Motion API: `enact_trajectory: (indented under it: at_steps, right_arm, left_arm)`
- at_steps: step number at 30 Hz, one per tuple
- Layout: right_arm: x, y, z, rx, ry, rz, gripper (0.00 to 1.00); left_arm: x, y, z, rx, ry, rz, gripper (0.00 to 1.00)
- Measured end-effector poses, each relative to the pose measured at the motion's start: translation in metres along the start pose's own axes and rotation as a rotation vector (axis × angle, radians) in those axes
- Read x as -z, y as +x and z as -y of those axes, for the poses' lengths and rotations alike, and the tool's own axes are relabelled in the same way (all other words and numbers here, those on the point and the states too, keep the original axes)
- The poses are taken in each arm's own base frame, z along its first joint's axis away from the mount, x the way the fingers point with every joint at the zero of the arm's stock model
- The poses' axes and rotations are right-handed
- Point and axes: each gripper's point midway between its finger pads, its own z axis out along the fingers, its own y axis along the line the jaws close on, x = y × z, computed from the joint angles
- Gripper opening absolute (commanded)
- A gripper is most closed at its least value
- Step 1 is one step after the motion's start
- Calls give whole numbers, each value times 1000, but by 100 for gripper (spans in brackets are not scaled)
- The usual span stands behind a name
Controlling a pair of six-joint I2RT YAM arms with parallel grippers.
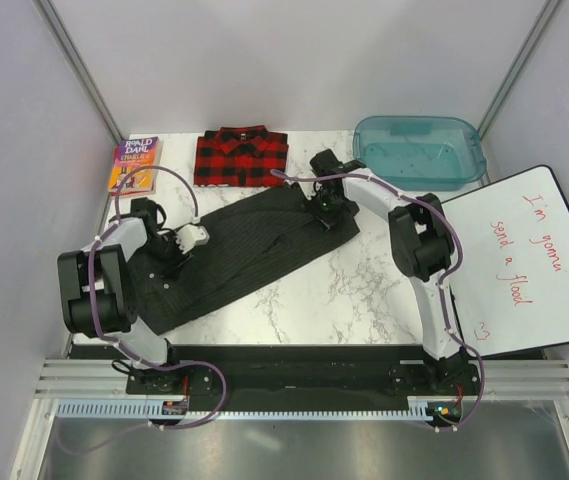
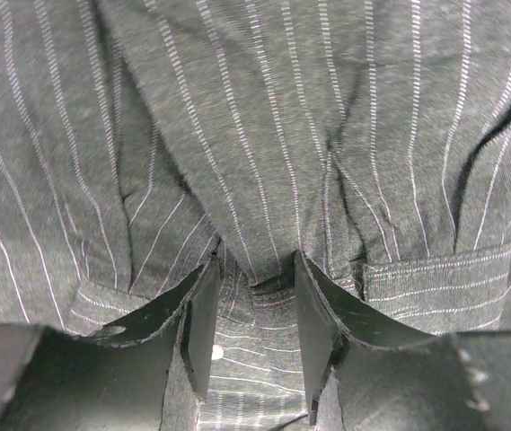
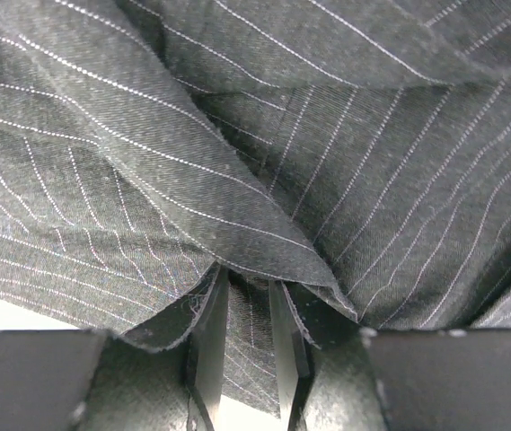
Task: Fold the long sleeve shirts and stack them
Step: Fold the shirt
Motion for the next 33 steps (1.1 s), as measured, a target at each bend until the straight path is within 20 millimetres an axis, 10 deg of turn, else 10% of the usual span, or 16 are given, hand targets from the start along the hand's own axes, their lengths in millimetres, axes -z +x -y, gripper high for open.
enact_trajectory:
  at_steps: [14, 33]
  right_arm:
    - [10, 13, 102, 22, 213, 2, 33]
    - [10, 4, 131, 124, 347, -36, 34]
  left_arm:
    - [-18, -73, 96, -330, 236, 9, 45]
    - [-30, -134, 215, -500, 488, -23, 43]
